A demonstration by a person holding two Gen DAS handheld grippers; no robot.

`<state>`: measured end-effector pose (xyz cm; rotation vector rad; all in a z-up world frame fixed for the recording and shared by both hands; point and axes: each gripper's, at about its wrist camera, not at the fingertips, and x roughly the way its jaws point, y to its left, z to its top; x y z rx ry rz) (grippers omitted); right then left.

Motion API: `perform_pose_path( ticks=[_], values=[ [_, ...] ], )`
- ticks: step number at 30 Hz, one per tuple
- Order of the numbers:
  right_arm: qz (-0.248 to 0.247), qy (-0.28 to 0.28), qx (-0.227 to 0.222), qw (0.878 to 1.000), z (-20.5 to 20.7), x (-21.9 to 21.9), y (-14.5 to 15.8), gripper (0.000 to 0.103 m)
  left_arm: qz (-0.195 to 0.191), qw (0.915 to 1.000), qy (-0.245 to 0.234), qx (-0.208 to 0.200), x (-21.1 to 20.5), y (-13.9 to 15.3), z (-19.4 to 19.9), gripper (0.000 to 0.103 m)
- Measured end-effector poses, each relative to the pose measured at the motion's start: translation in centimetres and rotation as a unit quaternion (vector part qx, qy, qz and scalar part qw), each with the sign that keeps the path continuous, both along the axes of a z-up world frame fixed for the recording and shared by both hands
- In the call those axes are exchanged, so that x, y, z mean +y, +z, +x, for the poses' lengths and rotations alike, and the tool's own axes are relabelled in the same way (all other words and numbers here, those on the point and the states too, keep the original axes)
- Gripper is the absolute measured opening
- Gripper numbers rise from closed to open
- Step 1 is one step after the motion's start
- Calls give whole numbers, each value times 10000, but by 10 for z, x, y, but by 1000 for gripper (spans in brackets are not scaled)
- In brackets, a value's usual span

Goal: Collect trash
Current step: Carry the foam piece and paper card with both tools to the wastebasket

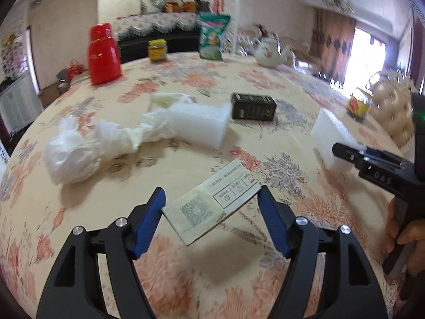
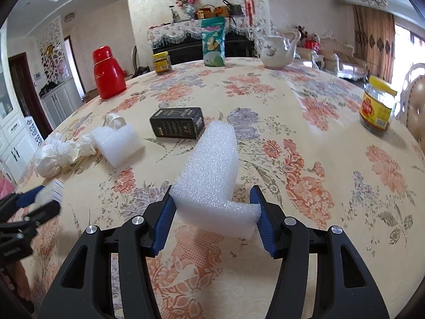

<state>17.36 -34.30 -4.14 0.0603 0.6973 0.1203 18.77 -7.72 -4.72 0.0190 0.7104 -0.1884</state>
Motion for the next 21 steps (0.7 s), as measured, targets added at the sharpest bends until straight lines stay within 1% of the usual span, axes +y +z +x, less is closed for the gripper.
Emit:
perform_pose_path(
  ticks=[5,9,17,21],
  values=[
    [-267,392,-102,9988,-14,28,2,54,-159,9989,263,-350,19,12,-27,69],
    [-435,734,-138,9963,-31,54,5,54,-206,9978,417,-482,36,18,-41,69],
    [-411,1153,-306,9920,-67,90,20,54,-100,9965,591,-578,64,20,-72,69],
    [-323,1349,-376,9896,-81,108,26,54,-33,9950,697,-712,79,24,-91,69]
  ],
)
